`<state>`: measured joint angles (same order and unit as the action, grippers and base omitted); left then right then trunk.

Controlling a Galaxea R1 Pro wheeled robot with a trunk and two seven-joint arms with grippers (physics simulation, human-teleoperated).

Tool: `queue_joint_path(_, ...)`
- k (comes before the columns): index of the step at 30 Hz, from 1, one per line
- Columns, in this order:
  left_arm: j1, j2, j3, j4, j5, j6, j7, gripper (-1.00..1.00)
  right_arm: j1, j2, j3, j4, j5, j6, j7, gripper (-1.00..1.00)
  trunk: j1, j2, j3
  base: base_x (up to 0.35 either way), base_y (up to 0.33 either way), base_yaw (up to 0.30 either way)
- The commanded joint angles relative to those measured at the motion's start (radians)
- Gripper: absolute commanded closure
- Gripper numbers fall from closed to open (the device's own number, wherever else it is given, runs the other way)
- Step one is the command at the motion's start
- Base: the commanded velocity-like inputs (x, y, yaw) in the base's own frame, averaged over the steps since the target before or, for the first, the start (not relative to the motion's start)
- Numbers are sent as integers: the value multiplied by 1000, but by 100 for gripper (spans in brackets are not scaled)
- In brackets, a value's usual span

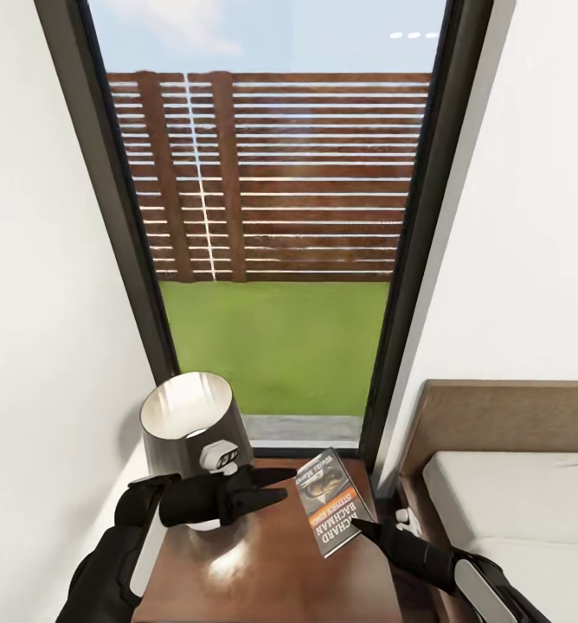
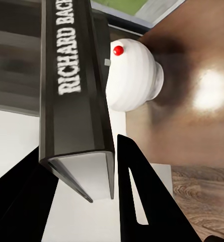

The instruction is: In the bedroom, move the book from the bed onto either nightstand, and place the two sandals side by side next to the bed.

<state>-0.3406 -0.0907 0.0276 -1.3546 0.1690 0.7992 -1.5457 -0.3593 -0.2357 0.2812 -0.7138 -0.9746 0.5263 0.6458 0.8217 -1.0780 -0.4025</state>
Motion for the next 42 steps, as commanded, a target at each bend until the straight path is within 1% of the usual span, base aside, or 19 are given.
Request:
queue_joint_path(1,-1,-1,1,0,-3,11,-11,-100,-1,-1,3,0,-10,5,-1,100,4,-8,-4,0,0,0)
queue_joint_path(7,0,-3,0,1,-4,11,-21,-100,-1,-1,4,-1,-12,8,1,100,27,-50,-23,0,0,0)
queue_joint_path(9,0,-4,0,1,-4,10,-21,-100,-1,-1,5,-1,-18,20,12,100,35,-64,-29,0,0,0)
queue_joint_path(11,0,-4,0,2,-5,10,-22,-100,-1,-1,5,-1,-30,51,74,100,42,-78,-36,0,0,0)
queue_joint_path(12,0,-4,0,4,-5,9,-21,-100,-1,-1,6,0,-37,89,159,100,46,-85,-39,0,0,0)
queue_joint_path(14,0,-4,0,4,-5,9,-21,-100,-1,-1,7,0,-38,96,175,100,54,-99,-45,0,0,0)
queue_joint_path(21,0,-4,0,5,-5,9,-21,-100,-1,0,9,0,-39,104,190,100,81,-148,-67,0,0,0)
queue_joint_path(42,0,-4,0,5,-6,9,-21,-100,-1,0,9,1,-38,104,186,100,161,-295,-133,0,0,0)
